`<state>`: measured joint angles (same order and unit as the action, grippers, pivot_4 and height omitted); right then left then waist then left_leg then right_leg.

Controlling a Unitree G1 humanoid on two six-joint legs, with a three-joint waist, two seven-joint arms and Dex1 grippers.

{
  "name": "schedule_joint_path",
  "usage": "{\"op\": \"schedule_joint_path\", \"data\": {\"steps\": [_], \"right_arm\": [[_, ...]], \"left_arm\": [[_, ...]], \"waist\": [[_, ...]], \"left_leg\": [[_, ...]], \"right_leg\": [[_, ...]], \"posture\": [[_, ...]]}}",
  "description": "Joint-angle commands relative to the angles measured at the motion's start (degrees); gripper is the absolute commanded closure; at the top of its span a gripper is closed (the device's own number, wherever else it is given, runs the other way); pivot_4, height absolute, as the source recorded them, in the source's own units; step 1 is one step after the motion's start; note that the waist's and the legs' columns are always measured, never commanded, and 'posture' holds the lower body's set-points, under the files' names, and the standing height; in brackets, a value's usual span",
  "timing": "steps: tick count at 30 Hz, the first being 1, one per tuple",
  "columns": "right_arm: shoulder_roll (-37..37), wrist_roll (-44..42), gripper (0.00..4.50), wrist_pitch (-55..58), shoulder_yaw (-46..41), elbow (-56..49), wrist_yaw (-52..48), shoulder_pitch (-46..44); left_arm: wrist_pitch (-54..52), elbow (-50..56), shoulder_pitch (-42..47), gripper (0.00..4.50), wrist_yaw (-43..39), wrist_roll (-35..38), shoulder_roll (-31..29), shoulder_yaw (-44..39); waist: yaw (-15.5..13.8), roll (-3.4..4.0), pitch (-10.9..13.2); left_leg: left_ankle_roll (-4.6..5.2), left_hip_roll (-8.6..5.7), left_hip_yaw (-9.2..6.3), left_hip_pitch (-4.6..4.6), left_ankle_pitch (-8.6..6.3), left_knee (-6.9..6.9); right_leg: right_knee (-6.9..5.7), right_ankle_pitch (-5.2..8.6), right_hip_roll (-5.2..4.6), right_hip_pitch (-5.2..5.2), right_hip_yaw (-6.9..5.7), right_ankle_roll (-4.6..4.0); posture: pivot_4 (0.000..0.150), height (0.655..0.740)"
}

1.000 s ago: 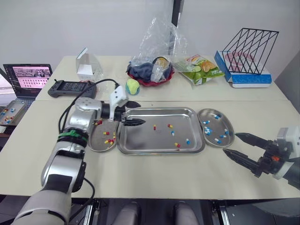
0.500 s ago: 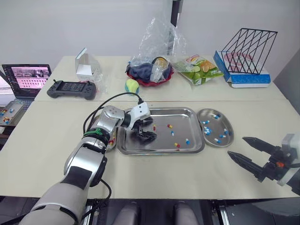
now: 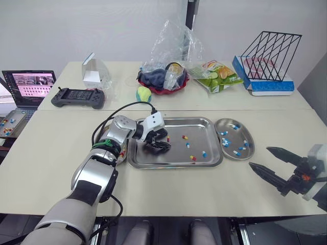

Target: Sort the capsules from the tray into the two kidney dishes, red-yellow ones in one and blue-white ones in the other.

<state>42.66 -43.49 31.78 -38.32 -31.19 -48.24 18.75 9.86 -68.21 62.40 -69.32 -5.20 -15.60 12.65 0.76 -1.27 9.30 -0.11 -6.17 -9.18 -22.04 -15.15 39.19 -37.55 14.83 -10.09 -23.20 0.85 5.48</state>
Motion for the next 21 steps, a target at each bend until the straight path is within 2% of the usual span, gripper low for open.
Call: {"op": "schedule_joint_path", "data": {"steps": [1,3,21], "right_arm": [[1.04,0.69,0.0,-1.28,-0.1,-0.25,0.06,-0.97],[1.12,1.02,0.0,-1.44,0.0,-0.14,0.09,-1.17],[1.01,3.66,0.0,-3.13,1.21,1.9,0.0,-3.74]], "left_arm": [[-0.54,0.62,0.88,1.84,-0.85,0.21,0.15,-0.95],[-0.19,0.77,0.7,2.48,-0.76,-0.49,-0.01,-0.55],[-0.65,1.6,0.52,2.48,0.31,-0.24,0.52,-1.16]], "waist": [[-0.01,0.0,0.0],[0.0,0.0,0.0],[-0.01,0.0,0.0]], "left_leg": [[0.0,0.0,-0.01,-0.01,0.0,0.0],[-0.01,0.0,-0.01,-0.01,0.01,0.0],[-0.02,0.0,-0.01,-0.01,0.01,0.01]], "right_leg": [[0.0,0.0,0.0,0.0,-0.01,0.0],[0.0,0.0,0.0,0.0,-0.01,0.0],[0.0,0.0,0.0,0.0,-0.01,0.0]], "posture": [[0.15,0.74],[0.15,0.74],[0.15,0.74]]}}
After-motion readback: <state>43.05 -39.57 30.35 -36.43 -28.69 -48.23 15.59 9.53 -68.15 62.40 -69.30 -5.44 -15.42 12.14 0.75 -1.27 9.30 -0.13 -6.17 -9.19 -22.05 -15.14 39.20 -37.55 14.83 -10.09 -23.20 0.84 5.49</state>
